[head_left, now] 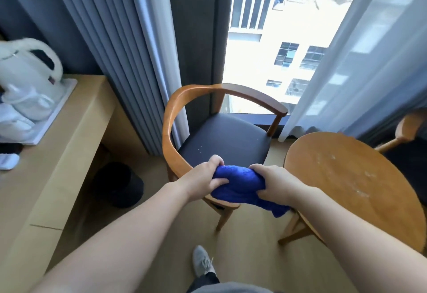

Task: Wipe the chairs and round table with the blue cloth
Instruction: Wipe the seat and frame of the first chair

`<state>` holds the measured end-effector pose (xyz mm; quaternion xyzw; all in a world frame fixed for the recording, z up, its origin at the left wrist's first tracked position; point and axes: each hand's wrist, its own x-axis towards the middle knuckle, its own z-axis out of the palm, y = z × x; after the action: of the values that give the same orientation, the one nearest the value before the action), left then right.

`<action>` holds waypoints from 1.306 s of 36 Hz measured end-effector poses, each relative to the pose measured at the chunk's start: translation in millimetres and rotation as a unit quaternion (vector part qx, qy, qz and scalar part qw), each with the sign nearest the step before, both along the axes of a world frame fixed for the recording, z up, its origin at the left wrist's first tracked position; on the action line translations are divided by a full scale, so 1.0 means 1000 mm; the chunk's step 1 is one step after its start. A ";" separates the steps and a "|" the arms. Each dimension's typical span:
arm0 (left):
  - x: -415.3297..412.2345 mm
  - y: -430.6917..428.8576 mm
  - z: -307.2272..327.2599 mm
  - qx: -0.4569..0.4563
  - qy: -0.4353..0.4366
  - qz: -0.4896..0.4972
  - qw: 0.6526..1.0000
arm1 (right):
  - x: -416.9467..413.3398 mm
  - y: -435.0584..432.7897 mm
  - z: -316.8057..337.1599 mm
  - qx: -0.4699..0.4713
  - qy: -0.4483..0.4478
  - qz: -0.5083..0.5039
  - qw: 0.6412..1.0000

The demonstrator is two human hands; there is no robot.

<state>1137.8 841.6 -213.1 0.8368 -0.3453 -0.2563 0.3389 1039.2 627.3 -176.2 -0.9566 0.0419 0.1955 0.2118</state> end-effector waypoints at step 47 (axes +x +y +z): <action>0.175 0.005 -0.227 0.245 -0.116 0.434 0.859 | 0.349 -0.005 -0.371 -0.040 0.034 0.184 0.982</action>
<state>1313.2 846.9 -440.4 0.9815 0.0902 -0.0603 0.1576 1388.3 622.1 -547.5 -0.9486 -0.1201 0.2614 0.1321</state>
